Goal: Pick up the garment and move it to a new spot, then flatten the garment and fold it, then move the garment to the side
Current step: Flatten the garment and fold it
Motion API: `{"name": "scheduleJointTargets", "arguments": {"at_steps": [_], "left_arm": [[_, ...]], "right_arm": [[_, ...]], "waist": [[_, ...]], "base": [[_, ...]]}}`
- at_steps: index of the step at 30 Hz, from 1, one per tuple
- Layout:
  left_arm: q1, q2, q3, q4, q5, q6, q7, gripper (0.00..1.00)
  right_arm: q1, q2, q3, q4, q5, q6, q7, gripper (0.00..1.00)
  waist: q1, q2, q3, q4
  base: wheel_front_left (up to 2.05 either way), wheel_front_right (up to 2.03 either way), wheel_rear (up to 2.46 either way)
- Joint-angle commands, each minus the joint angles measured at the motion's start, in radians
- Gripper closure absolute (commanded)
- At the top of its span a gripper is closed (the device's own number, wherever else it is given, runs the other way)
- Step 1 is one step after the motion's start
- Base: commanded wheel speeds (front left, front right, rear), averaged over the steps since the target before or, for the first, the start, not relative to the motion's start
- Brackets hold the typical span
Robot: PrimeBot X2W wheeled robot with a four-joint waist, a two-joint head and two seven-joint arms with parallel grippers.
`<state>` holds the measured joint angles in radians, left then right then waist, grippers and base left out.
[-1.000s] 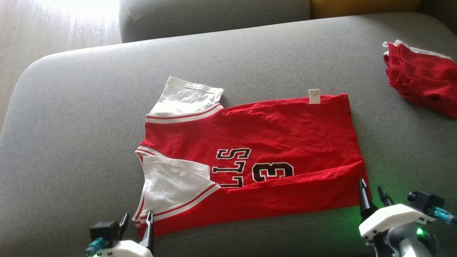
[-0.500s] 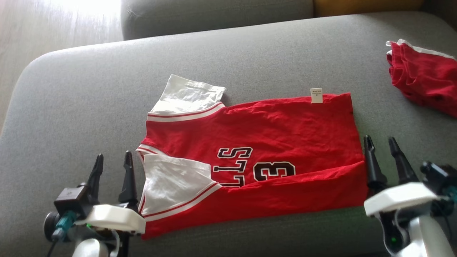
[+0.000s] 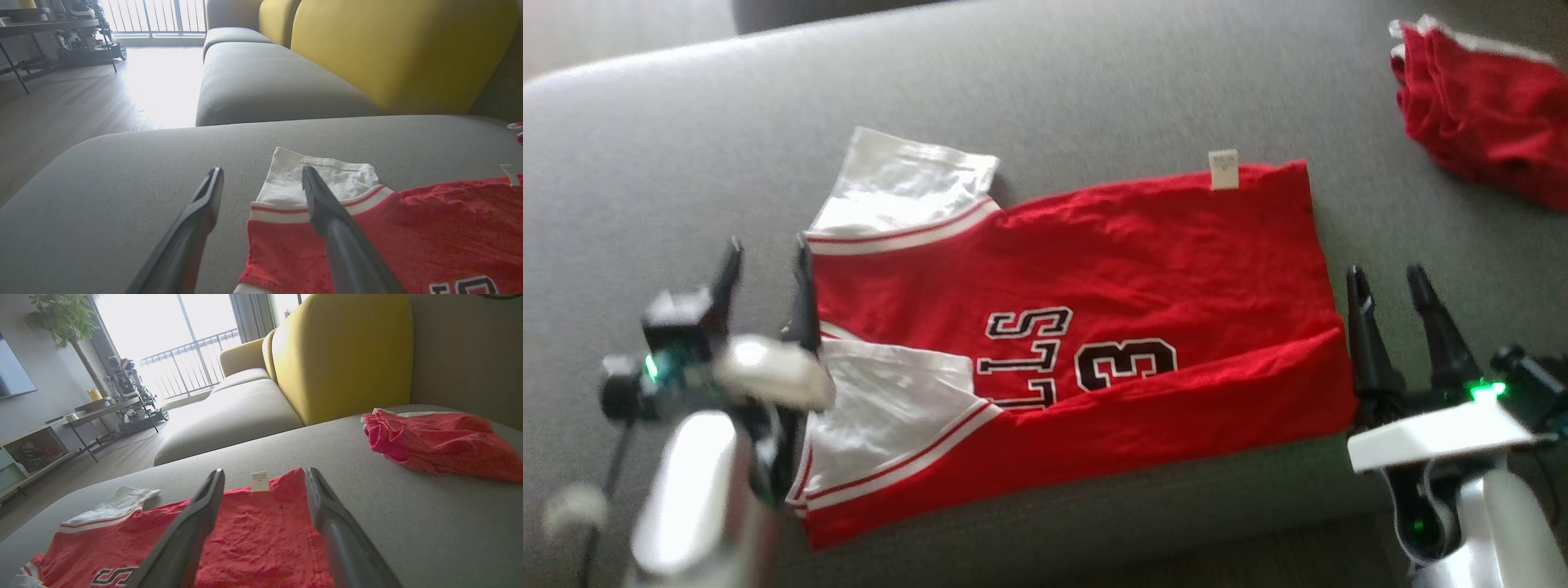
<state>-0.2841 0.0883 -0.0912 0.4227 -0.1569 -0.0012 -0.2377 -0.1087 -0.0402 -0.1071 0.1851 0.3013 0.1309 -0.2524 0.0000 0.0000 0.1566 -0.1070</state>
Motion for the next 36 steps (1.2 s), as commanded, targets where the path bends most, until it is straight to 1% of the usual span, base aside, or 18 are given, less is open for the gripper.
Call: {"name": "scheduleJointTargets", "arguments": {"at_steps": [1,6,10,14,19,26,30,31,32,33,36], "left_arm": [[-0.092,0.041,0.029,-0.008,0.016,-0.007,0.021,0.00],[-0.266,0.102,0.024,0.074,0.040,-0.013,0.128,0.00],[-0.391,0.144,0.012,0.136,0.066,-0.013,0.187,0.00],[-0.496,0.173,-0.016,0.208,0.092,-0.030,0.230,0.00],[-0.592,0.200,-0.053,0.295,0.127,-0.045,0.259,0.00],[-0.677,0.230,-0.083,0.404,0.162,-0.029,0.274,0.00],[-0.698,0.233,-0.093,0.441,0.164,-0.035,0.271,0.00],[-0.703,0.234,-0.097,0.455,0.163,-0.040,0.273,0.13],[-0.708,0.234,-0.100,0.467,0.162,-0.044,0.272,0.61],[-0.712,0.233,-0.105,0.478,0.163,-0.047,0.269,1.00],[-0.716,0.221,-0.116,0.504,0.161,-0.050,0.257,1.00]], "right_arm": [[-0.056,-0.010,0.034,-0.053,0.010,0.000,-0.009,0.00],[-0.094,-0.010,0.050,-0.124,0.035,0.000,-0.009,0.00],[-0.119,-0.010,0.072,-0.180,0.064,0.000,-0.009,0.00],[-0.137,-0.010,0.100,-0.214,0.071,0.000,-0.009,0.00],[-0.158,-0.010,0.127,-0.225,0.088,0.000,-0.009,0.00],[-0.158,-0.010,0.140,-0.204,0.102,0.000,-0.009,0.00],[-0.158,-0.010,0.138,-0.194,0.101,0.000,-0.009,0.00],[-0.159,-0.010,0.137,-0.191,0.100,0.000,-0.009,0.00],[-0.160,-0.010,0.135,-0.189,0.100,0.000,-0.009,0.00],[-0.161,-0.010,0.133,-0.186,0.099,0.000,-0.009,0.00],[-0.161,-0.010,0.122,-0.179,0.095,0.000,-0.009,0.00]], "waist": [[0.0000,0.0000,0.065,-0.040],[0.0000,0.0000,0.169,-0.086],[0.0000,0.0000,0.248,-0.114],[0.0000,0.0000,0.305,-0.134],[0.0000,0.0000,0.343,-0.156],[0.0000,0.0000,0.364,-0.174],[0.0000,0.0000,0.367,-0.179],[0.0000,0.0000,0.367,-0.180],[0.0000,0.0000,0.367,-0.180],[0.0000,0.0000,0.366,-0.180],[0.0000,0.0000,0.359,-0.173]], "base": [[0.00,0.00,0.00],[0.00,0.00,0.00],[0.00,0.00,0.00],[0.00,0.00,0.00],[0.00,0.00,0.00],[0.00,0.00,0.00],[0.00,0.00,0.00],[0.00,0.00,0.00],[0.00,0.00,0.00],[0.00,0.00,0.00],[0.00,0.00,0.00]]}}
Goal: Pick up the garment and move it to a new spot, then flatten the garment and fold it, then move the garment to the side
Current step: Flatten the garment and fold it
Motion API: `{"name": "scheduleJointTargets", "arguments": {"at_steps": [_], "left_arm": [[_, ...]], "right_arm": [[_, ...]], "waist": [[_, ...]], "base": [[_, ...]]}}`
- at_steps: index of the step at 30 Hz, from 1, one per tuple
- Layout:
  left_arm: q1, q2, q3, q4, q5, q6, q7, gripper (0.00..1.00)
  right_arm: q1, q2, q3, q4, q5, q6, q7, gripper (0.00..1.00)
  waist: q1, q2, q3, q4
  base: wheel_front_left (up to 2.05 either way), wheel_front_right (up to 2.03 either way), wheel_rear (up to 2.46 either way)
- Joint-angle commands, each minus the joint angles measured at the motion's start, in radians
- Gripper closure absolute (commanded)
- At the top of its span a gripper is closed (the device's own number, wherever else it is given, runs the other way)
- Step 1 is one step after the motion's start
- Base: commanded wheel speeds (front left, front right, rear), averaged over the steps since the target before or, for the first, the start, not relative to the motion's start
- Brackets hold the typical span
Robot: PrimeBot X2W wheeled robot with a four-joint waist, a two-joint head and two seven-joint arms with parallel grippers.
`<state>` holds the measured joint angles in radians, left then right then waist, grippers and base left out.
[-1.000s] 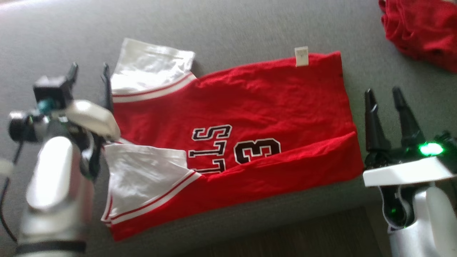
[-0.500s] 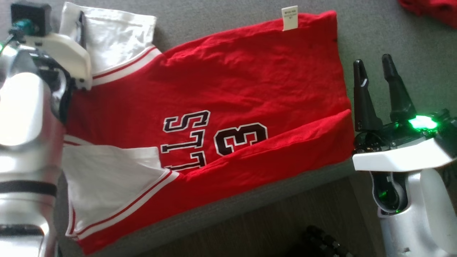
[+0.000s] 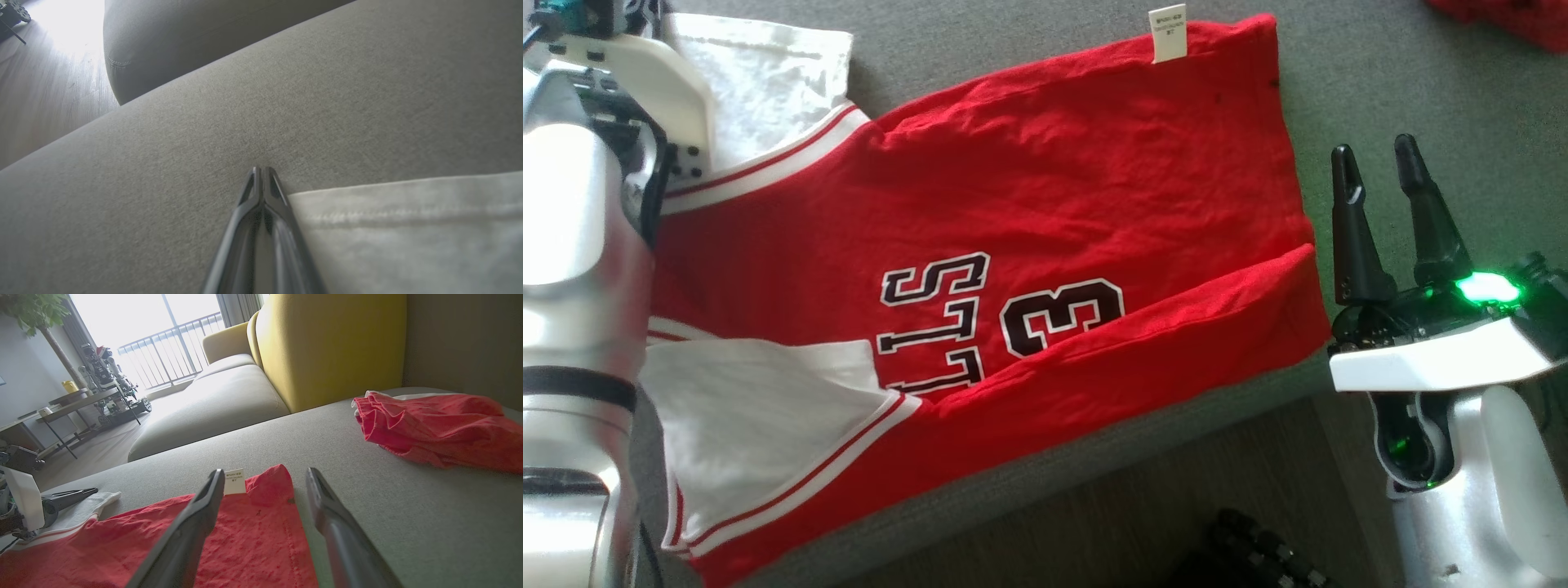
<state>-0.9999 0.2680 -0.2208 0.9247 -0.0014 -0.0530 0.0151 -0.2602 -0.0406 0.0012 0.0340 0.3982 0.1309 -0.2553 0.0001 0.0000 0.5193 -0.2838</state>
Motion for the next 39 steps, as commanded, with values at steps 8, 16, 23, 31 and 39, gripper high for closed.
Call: {"name": "scheduleJointTargets", "arguments": {"at_steps": [8,16,23,31,39], "left_arm": [[-0.003,0.007,0.003,0.022,-0.013,0.011,-0.084,1.00],[0.035,-0.042,0.004,-0.045,-0.050,0.019,-0.233,1.00],[0.176,-0.089,0.013,-0.260,-0.104,0.010,-0.275,1.00],[0.341,-0.136,-0.002,-0.517,-0.136,0.008,-0.277,1.00],[0.400,-0.162,-0.032,-0.609,-0.146,0.015,-0.277,1.00]], "right_arm": [[-0.013,-0.010,0.005,-0.010,-0.022,0.000,-0.006,0.00],[-0.021,-0.010,-0.019,0.036,-0.061,0.000,-0.006,0.00],[-0.120,-0.010,-0.097,0.251,-0.127,0.000,0.042,0.00],[-0.288,-0.017,-0.207,0.452,-0.199,0.000,0.139,0.00],[-0.395,-0.048,-0.290,0.594,-0.252,0.000,0.165,0.00]], "waist": [[-0.0001,0.0000,-0.039,0.040],[-0.0001,0.0000,-0.098,0.089],[-0.0001,0.0000,-0.153,0.165],[-0.0001,0.0000,-0.159,0.252],[-0.0001,0.0000,-0.144,0.307]], "base": [[0.00,0.00,0.00],[0.00,0.00,0.00],[0.00,0.00,0.00],[0.00,0.00,0.00],[0.00,0.00,0.00]]}}
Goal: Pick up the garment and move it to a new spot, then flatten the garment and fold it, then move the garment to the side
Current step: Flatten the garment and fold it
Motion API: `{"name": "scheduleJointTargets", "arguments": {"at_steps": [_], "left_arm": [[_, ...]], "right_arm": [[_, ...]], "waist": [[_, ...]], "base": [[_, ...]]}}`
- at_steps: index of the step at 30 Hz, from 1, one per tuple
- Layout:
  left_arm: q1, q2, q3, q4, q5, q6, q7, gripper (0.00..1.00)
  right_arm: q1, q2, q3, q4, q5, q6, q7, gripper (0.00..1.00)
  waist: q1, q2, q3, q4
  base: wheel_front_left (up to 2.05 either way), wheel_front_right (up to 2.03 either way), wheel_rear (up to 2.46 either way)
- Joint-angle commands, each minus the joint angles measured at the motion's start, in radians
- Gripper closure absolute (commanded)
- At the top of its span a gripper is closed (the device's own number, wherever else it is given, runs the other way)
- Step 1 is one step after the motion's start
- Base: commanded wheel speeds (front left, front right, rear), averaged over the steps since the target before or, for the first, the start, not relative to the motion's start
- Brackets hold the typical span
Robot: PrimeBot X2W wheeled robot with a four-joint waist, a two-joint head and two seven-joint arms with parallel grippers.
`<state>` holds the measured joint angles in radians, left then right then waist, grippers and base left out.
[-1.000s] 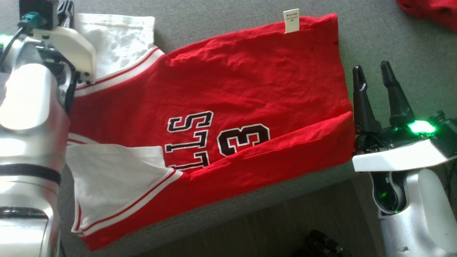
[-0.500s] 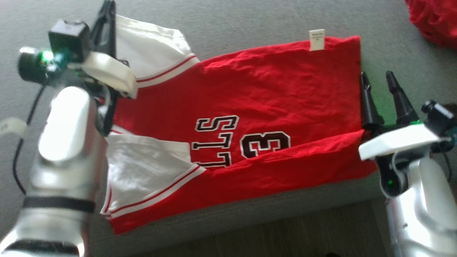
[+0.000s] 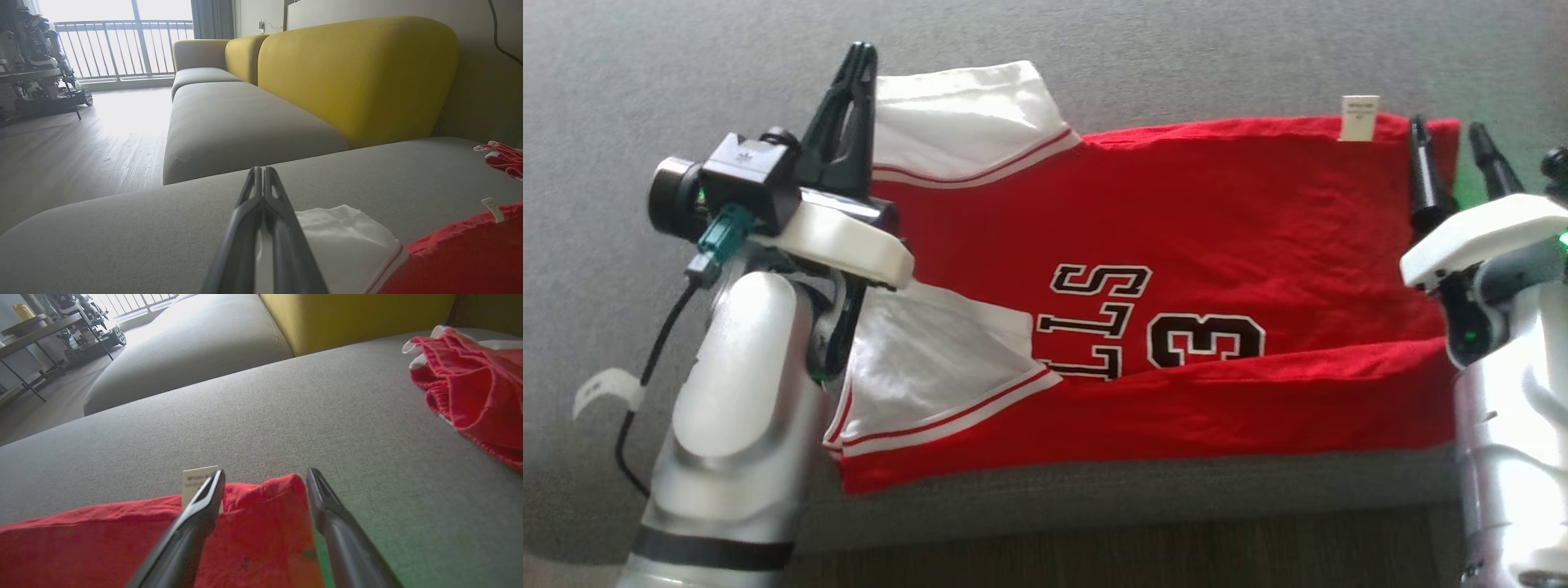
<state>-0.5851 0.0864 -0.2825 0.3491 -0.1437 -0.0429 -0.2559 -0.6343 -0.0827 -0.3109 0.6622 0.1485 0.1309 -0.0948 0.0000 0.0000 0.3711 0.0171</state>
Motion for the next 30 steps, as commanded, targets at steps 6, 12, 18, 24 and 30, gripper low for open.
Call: {"name": "scheduleJointTargets", "arguments": {"at_steps": [6,12,18,24,30], "left_arm": [[0.004,0.015,0.009,-0.059,-0.004,0.008,-0.006,1.00],[0.015,0.017,0.004,-0.066,-0.008,0.016,-0.006,1.00],[0.020,0.029,0.017,-0.064,-0.018,0.026,-0.006,1.00],[0.038,0.048,0.059,-0.080,-0.048,0.043,-0.006,1.00],[0.085,0.059,0.072,-0.110,-0.073,0.042,-0.006,1.00]], "right_arm": [[-0.086,-0.010,-0.032,0.060,-0.048,0.000,0.009,0.00],[-0.127,0.002,-0.028,0.112,-0.034,0.000,0.002,1.00],[-0.135,0.002,-0.002,0.115,-0.020,0.000,-0.037,1.00],[-0.119,-0.003,0.021,0.099,0.022,0.000,-0.062,1.00],[-0.067,-0.020,0.032,0.071,0.074,0.000,-0.060,1.00]], "waist": [[0.0000,0.0000,0.012,0.023],[0.0000,0.0000,0.015,0.021],[0.0000,0.0000,-0.004,0.009],[0.0000,0.0000,-0.046,-0.001],[0.0000,0.0000,-0.100,-0.004]], "base": [[0.00,0.00,0.00],[0.00,0.00,0.00],[0.00,0.00,0.00],[0.00,0.00,0.00],[0.00,0.00,0.00]]}}
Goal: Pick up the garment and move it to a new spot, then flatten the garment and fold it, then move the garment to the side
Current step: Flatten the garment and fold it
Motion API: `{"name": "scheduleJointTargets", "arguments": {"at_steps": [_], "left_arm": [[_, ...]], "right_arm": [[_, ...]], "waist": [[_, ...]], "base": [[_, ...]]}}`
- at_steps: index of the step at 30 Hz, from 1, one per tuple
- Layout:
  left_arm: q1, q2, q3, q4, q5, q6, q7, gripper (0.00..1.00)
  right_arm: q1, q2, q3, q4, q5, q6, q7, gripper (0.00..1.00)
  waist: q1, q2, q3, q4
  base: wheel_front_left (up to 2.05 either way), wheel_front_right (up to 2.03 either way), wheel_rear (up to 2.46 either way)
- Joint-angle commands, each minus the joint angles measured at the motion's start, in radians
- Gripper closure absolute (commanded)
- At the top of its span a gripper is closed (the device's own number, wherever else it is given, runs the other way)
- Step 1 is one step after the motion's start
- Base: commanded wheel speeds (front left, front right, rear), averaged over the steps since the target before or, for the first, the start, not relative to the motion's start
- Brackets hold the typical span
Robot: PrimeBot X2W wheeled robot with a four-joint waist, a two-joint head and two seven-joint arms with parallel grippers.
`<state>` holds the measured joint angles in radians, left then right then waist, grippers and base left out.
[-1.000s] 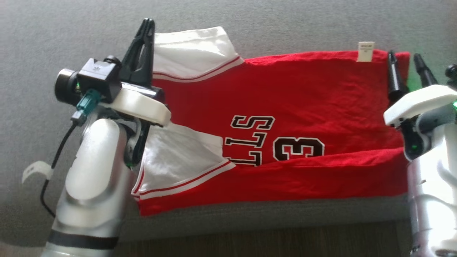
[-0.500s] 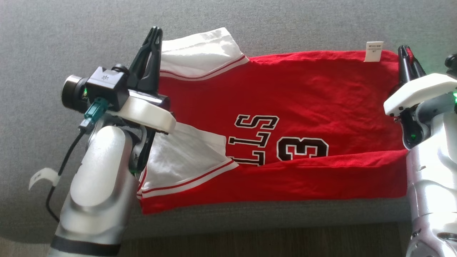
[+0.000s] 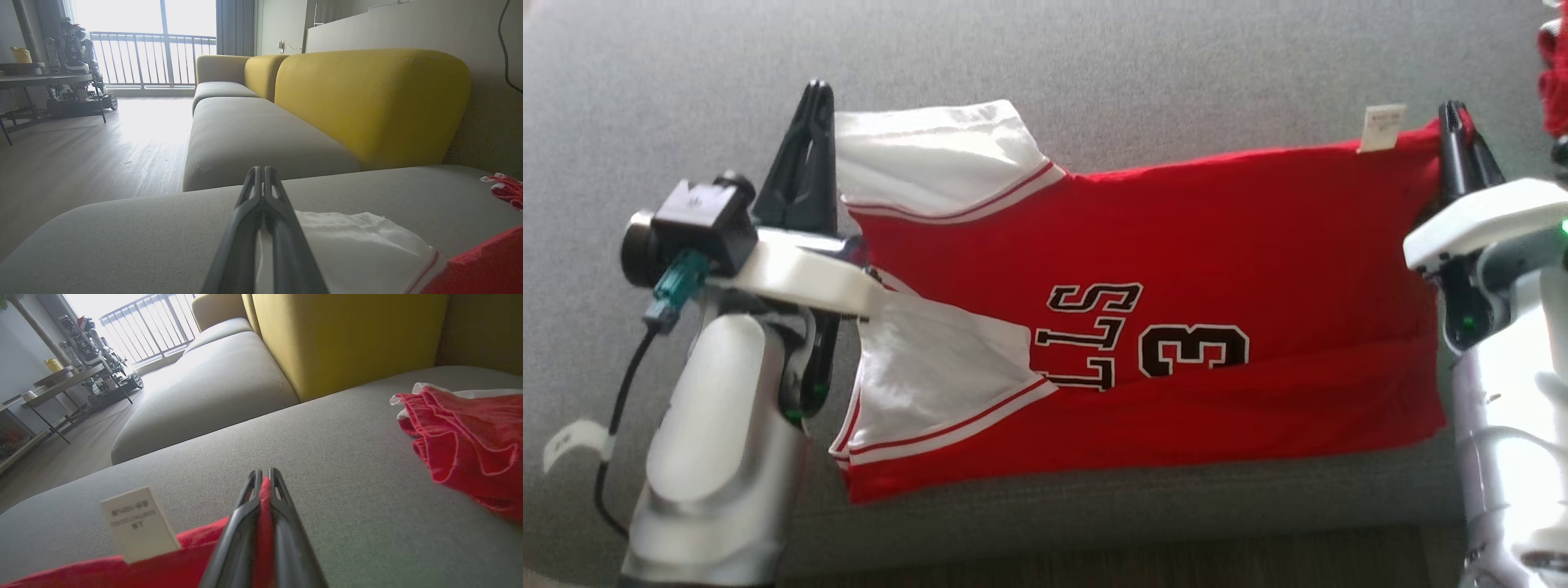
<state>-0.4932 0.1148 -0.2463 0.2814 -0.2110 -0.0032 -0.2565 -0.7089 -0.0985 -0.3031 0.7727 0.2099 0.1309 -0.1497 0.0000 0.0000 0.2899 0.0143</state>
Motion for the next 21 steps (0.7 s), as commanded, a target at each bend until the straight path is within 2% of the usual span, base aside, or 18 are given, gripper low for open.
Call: {"name": "scheduleJointTargets", "arguments": {"at_steps": [1,11,21], "left_arm": [[0.004,0.034,0.037,-0.045,-0.009,0.000,-0.005,1.00],[0.107,0.059,0.037,-0.078,-0.037,-0.010,0.008,1.00],[0.222,0.108,0.008,-0.126,-0.046,-0.034,0.075,1.00]], "right_arm": [[0.019,-0.006,0.026,-0.045,0.024,0.000,-0.002,1.00],[0.136,-0.028,0.090,-0.108,0.092,0.000,0.043,1.00],[0.269,-0.057,0.147,-0.241,0.134,0.000,0.127,1.00]], "waist": [[0.0000,0.0000,-0.027,-0.002],[0.0000,0.0000,-0.096,-0.001],[0.0000,0.0000,-0.141,-0.003]], "base": [[0.00,0.00,0.00],[0.00,0.00,0.00],[0.00,0.00,0.00]]}}
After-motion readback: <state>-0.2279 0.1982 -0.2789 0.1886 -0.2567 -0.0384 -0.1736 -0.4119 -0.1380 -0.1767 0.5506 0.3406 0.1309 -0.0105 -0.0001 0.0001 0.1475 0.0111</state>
